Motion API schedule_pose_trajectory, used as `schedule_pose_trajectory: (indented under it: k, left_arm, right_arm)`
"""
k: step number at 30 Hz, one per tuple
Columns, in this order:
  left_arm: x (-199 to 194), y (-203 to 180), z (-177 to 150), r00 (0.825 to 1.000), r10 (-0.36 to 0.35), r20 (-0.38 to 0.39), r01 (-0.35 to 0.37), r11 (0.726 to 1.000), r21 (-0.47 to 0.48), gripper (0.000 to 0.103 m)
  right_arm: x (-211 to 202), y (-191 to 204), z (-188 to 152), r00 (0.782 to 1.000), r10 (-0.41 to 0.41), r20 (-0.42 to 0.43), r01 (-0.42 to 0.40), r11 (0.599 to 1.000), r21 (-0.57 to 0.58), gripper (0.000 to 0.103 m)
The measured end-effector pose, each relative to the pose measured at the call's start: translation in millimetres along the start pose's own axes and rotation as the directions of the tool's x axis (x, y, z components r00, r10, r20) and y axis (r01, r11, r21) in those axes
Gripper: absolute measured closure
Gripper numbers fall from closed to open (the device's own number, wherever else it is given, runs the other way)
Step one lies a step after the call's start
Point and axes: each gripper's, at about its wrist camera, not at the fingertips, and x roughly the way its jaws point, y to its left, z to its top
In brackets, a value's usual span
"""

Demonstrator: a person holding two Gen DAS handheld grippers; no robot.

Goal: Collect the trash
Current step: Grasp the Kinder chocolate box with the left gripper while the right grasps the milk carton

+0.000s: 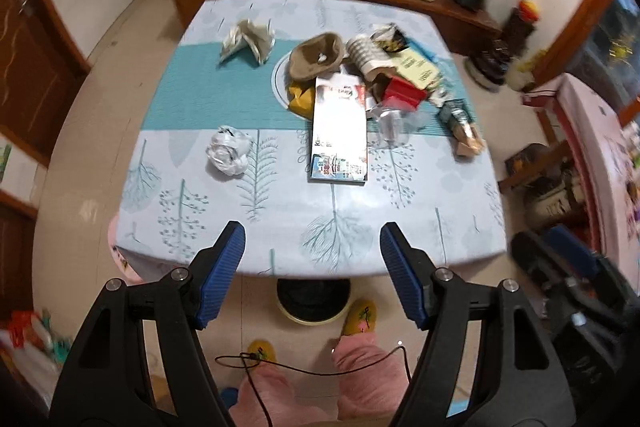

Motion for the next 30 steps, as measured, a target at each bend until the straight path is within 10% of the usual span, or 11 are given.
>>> schedule_pose_trajectory:
  k: [15, 30]
  left_arm:
    - [199.5, -28.6, 54.0, 0.988, 0.024, -0.156, -0.059, 0.974, -0.220, 0.035]
    - [268.3, -7.4, 77.8, 0.982, -0.059, -0.180, 0.015, 0.972, -0.237, 0.029]
  right_arm:
    - [180.5, -151.1, 99.9, 0.992, -0.095, -0.079, 0.085, 0.990, -0.115, 0.032]
    - [293.7, -186.2, 126.5, 0.981, -0.103, -0.166, 0.085, 0.990, -0.115, 0.032]
